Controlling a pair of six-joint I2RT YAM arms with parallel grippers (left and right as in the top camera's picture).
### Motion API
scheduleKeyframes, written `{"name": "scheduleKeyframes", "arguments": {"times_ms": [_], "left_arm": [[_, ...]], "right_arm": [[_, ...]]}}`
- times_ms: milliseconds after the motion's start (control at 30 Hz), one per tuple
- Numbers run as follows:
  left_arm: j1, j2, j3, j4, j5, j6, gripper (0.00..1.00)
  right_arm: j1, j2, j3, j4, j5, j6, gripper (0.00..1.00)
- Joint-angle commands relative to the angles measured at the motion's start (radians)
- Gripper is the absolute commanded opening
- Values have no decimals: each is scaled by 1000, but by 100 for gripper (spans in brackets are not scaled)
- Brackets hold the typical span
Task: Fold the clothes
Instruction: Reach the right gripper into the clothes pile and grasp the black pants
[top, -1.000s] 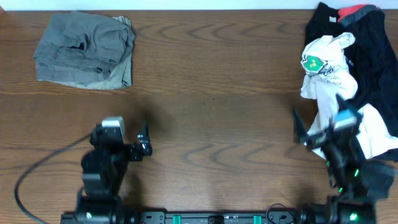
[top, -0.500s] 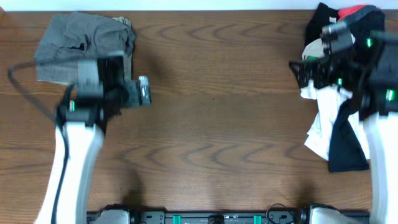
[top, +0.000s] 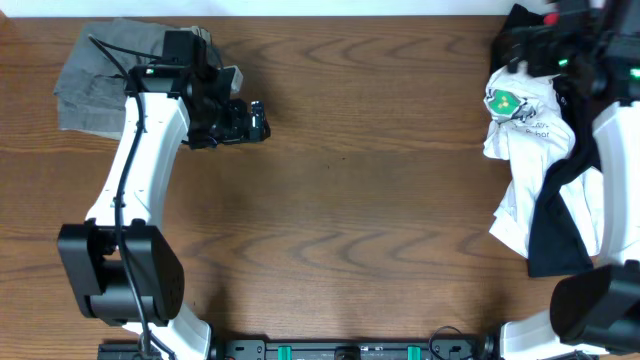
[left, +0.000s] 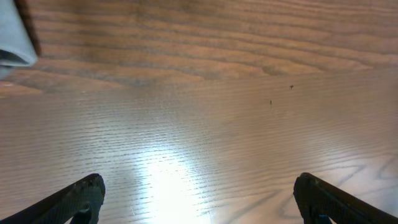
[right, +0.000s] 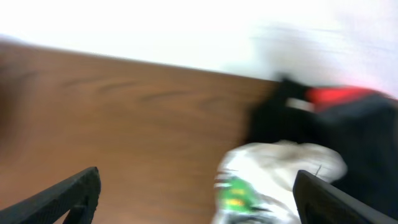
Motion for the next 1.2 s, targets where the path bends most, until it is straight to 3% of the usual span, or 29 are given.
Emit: {"name": "scheduleKeyframes", "arguments": {"times_ms": [0,267,467,833,933,967,1000,1167], "left_arm": [[4,1,19,8,29,44,98],[3,1,18,46,29,63,98],[-2,1,-16,123,24,70,98],[-49,2,-19,132,-58,69,98],[-60,2,-19,136,-58,69,98],[-63,2,-19,137,-58,69,98],[-63,2,-19,138,-58,69,98],[-64,1,-19,142,-57,69,98]], "right_arm": [[-108,58,23,51,163,124,92],[-285,282,23,153,158,122,95],[-333,436,23,209,156,71,94],[-377,600,23,365,159,71,88],[-375,641,23,393,150,76,76],[-375,655,23,402,147,80,69],[-375,664,23,410,146,88,57],[-375,708,23,433,117,103,32]]}}
